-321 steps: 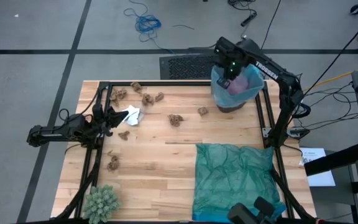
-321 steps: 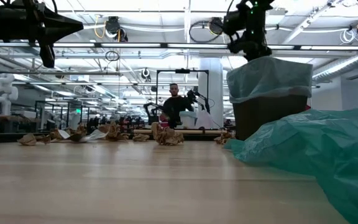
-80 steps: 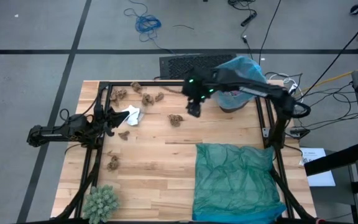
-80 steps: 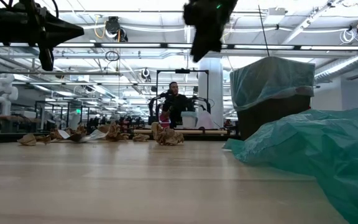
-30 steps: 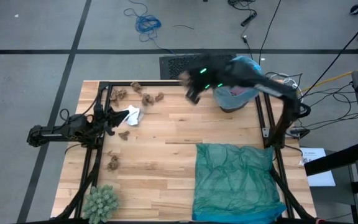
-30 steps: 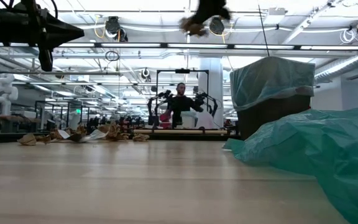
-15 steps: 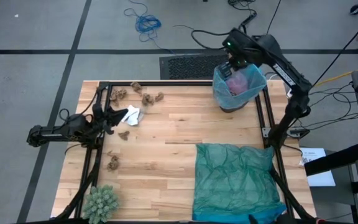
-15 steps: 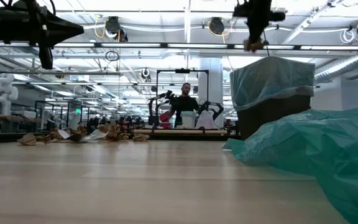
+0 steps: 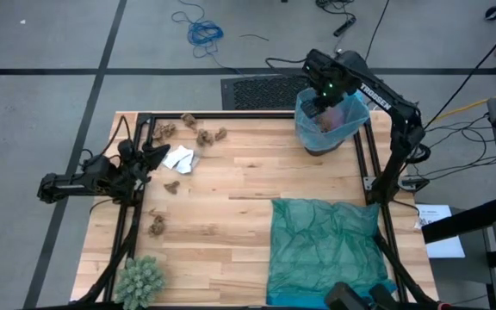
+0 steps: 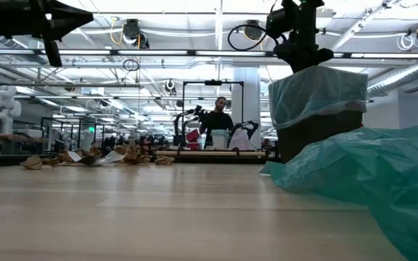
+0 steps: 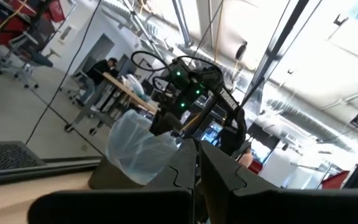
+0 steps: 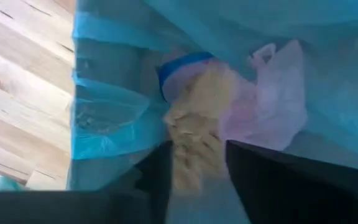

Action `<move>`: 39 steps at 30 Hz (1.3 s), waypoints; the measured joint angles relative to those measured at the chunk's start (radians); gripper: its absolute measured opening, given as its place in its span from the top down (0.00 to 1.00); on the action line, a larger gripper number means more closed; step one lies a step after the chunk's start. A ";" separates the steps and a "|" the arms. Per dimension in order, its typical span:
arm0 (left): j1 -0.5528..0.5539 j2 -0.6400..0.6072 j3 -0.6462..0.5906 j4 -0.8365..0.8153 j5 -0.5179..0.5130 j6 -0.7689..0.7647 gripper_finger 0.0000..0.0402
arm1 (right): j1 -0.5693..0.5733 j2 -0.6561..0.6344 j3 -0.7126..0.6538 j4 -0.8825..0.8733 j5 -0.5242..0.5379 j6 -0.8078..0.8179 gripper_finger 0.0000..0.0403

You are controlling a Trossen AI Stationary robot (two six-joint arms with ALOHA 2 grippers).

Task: Place trash/remove bag and relplace
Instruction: Put the brown napkin into the black trash bin, then move the black trash bin to the top center of the table

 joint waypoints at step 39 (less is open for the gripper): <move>0.000 0.085 0.127 -0.054 -0.032 0.004 0.99 | 0.443 0.389 0.193 0.825 -0.366 -0.067 0.45</move>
